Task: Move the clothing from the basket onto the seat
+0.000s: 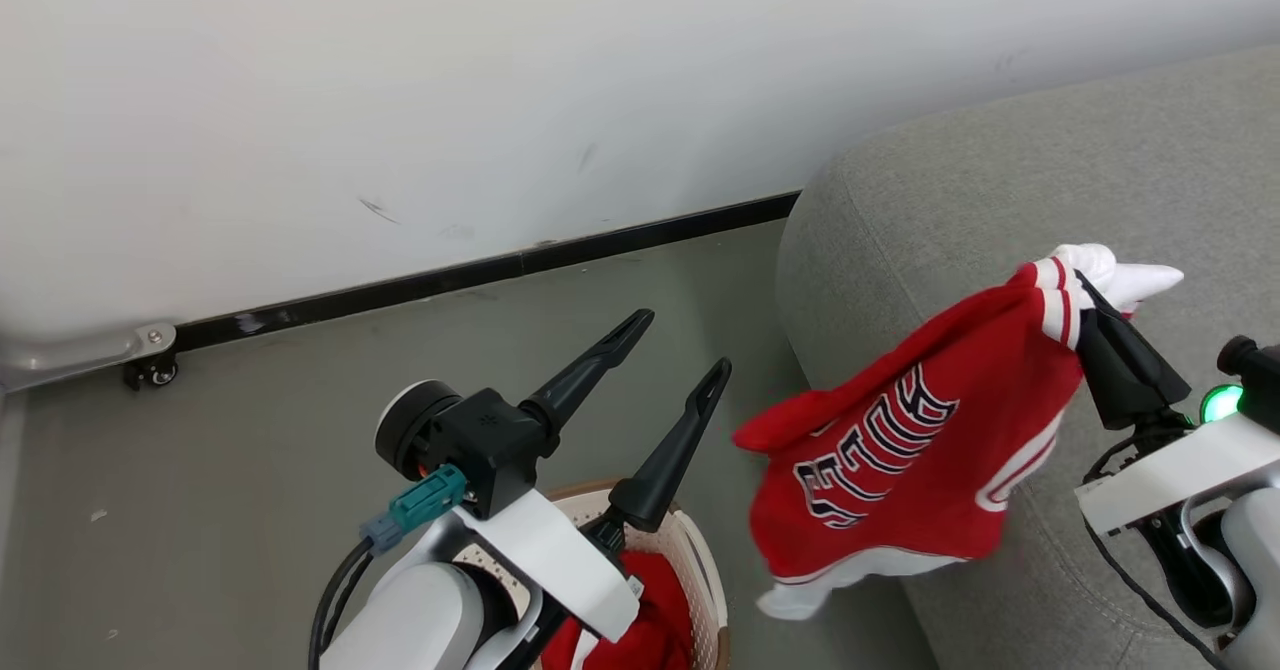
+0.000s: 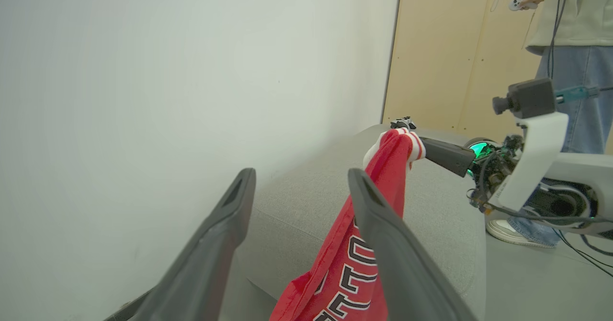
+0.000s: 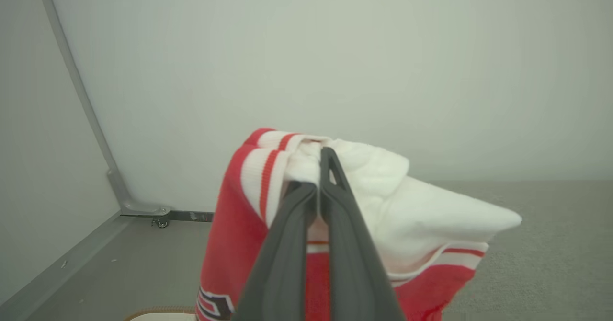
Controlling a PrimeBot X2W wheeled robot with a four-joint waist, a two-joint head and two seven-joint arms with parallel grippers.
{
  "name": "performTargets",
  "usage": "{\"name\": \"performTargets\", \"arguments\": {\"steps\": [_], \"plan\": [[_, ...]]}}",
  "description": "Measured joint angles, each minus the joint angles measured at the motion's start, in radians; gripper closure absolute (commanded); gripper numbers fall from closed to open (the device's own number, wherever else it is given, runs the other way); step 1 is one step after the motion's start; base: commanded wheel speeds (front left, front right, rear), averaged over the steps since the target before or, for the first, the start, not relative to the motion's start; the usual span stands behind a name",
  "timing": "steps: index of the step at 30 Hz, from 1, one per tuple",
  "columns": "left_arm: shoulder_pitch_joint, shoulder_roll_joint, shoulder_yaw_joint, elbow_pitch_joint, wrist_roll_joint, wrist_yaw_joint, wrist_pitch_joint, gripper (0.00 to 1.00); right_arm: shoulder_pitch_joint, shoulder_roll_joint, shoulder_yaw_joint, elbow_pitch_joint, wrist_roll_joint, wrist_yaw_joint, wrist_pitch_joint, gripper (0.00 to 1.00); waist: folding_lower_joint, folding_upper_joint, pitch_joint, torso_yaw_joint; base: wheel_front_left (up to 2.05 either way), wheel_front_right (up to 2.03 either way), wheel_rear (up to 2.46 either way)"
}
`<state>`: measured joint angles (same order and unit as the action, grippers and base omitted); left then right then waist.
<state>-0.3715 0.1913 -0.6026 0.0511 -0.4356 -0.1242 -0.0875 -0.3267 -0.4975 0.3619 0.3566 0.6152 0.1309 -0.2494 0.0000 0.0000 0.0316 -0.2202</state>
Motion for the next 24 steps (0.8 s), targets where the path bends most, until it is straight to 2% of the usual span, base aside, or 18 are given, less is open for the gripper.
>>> {"name": "performTargets", "arguments": {"steps": [10,16,20,24], "plan": [[0.000,0.018,-0.008,-0.023,-0.012,0.000,0.000,0.00,0.072,0.035,-0.060,-0.024,-0.021,0.000,0.000,1.00,0.0000,0.0000,0.001,-0.054,0.00,0.00,0.00],[0.001,0.029,-0.007,-0.034,-0.012,0.000,0.006,0.00,0.079,0.056,-0.056,-0.026,-0.039,0.000,0.000,1.00,0.0000,0.0000,0.006,-0.080,0.00,0.00,0.00],[0.001,0.036,-0.003,-0.043,-0.012,0.000,0.009,0.00,0.059,0.058,-0.024,-0.018,-0.047,0.000,0.000,1.00,0.0000,0.0000,0.015,-0.090,0.00,0.00,0.00],[0.002,0.050,0.004,-0.054,-0.012,0.000,0.016,0.00,-0.030,0.050,-0.019,-0.007,-0.045,0.000,0.000,1.00,0.0000,0.0000,0.026,-0.096,0.00,0.00,0.00]]}}
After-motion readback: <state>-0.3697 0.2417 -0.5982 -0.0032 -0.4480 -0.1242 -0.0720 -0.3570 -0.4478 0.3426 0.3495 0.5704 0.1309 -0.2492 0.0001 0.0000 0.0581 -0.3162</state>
